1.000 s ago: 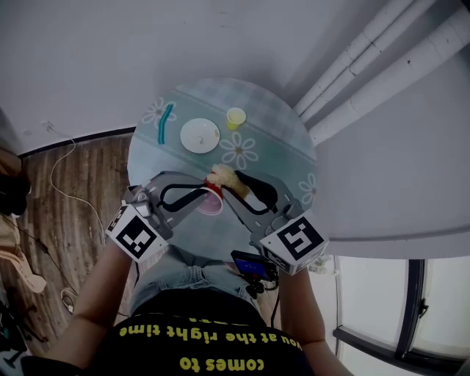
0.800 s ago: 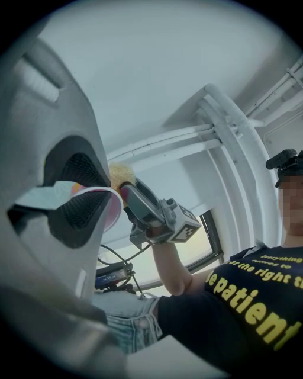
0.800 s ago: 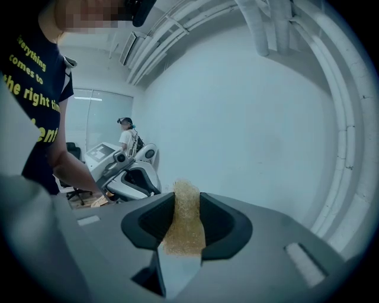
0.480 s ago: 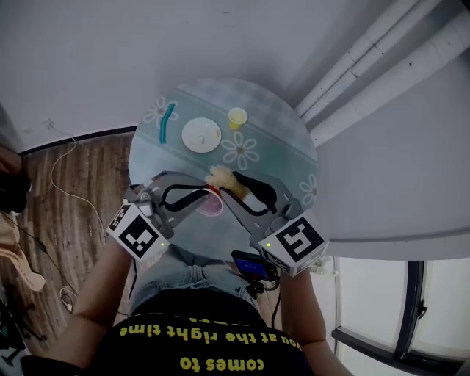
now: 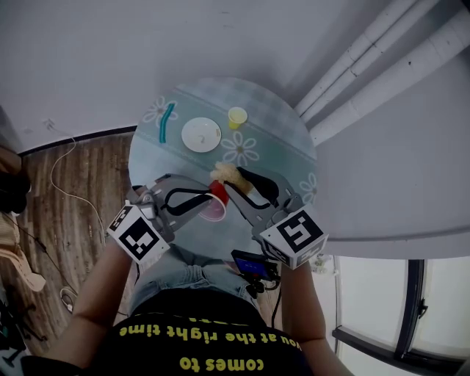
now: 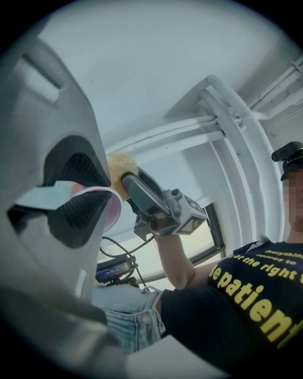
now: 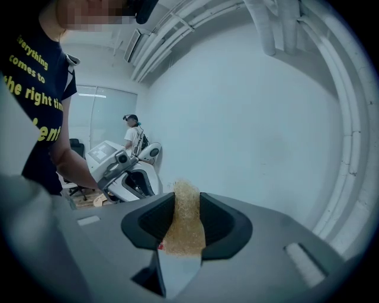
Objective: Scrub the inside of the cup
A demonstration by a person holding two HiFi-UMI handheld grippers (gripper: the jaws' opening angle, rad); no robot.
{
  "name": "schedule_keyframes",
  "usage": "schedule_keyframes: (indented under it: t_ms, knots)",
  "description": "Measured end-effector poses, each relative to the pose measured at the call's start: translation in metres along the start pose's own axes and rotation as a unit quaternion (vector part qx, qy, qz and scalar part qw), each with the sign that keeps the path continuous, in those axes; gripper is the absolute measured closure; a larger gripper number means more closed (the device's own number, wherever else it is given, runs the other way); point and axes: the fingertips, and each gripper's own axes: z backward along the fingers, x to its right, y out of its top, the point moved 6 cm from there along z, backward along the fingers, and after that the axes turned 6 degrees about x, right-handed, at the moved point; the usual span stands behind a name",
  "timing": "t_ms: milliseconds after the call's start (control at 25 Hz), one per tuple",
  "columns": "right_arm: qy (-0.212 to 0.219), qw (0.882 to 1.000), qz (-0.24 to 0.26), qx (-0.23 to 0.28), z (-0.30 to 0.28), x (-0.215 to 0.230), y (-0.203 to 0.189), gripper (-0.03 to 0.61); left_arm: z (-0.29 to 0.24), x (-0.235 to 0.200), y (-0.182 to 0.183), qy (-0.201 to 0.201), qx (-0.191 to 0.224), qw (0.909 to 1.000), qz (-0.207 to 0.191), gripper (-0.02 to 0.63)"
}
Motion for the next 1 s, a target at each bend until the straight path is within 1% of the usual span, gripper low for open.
schedule_keyframes:
  t_ms: [120, 200, 360, 480, 680, 1000]
  knots:
    - [0.000, 1.000, 0.001, -0.004, 0.001, 0.001, 0.000, 0.442, 0.000, 0.001, 0.001, -0.002, -0.001, 1.0000, -0.002, 0.586]
    - [0.014, 1.000, 0.001, 0.002, 0.002, -0.003, 0.003, 0.442, 0.000, 0.000, -0.001, -0.004, -0.006, 1.0000, -0.005, 0.586]
    - [0.053, 0.998, -0.009, 0.032, 0.003, -0.015, 0.019, 0.442, 0.000, 0.001, -0.008, -0.009, -0.023, 0.9996, -0.014, 0.585]
    - [0.065, 0.997, 0.006, 0.028, 0.003, -0.021, 0.023, 0.442, -0.001, 0.003, -0.009, -0.015, -0.028, 0.9994, -0.017, 0.586]
    - [0.060, 0.998, 0.007, 0.008, 0.001, -0.017, 0.015, 0.442, -0.004, 0.008, -0.005, -0.024, -0.023, 0.9992, -0.019, 0.586]
    - [0.030, 0.999, -0.013, -0.007, 0.001, -0.001, 0.000, 0.442, -0.007, 0.009, -0.001, -0.028, -0.013, 0.9994, -0.014, 0.586]
